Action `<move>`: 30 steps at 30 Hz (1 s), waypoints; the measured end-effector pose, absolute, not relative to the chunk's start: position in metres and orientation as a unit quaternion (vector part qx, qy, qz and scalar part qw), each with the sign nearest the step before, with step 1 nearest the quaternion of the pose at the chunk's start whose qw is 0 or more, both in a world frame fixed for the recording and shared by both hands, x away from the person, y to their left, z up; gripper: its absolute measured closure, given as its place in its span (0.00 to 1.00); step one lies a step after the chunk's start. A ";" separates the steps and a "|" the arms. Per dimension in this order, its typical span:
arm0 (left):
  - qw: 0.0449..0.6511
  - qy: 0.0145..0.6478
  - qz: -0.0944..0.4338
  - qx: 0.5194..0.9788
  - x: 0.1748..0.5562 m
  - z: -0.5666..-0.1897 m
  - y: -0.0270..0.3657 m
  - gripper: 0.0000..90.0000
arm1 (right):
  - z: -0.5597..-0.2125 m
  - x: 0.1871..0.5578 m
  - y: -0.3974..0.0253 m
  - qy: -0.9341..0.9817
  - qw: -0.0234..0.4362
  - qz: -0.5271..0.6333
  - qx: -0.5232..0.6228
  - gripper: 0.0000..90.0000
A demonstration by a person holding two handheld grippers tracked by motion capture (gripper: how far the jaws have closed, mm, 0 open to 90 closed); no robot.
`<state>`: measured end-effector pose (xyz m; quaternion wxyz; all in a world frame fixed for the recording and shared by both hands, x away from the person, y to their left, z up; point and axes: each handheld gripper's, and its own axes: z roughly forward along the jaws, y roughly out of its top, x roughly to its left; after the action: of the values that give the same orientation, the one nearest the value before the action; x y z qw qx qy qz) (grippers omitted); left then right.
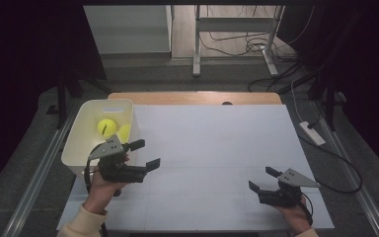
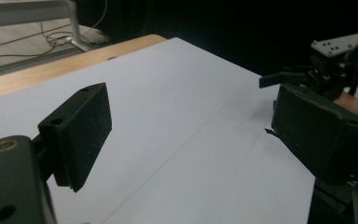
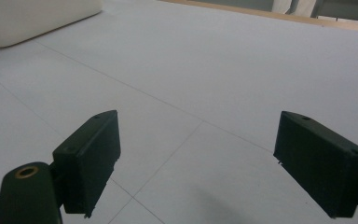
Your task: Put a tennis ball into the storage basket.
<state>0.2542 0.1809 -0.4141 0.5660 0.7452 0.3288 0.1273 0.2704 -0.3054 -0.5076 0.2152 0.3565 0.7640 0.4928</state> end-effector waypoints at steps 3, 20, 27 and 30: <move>0.569 0.321 0.113 0.749 0.248 -0.420 0.175 0.15 | -0.507 0.270 -0.306 0.763 0.216 0.494 0.357 0.16; 0.549 0.330 0.096 0.762 0.235 -0.452 0.169 0.15 | -0.507 0.269 -0.306 0.764 0.216 0.493 0.356 0.16; 0.535 0.341 0.092 0.768 0.234 -0.468 0.172 0.15 | -0.506 0.267 -0.305 0.765 0.216 0.495 0.352 0.16; 0.524 0.346 0.097 0.772 0.235 -0.474 0.173 0.15 | -0.506 0.266 -0.305 0.764 0.217 0.494 0.353 0.16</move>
<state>0.2346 0.1734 -0.4744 0.5238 0.7722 0.3463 0.0972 0.2664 -0.3055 -0.5057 0.2172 0.3531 0.7644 0.4939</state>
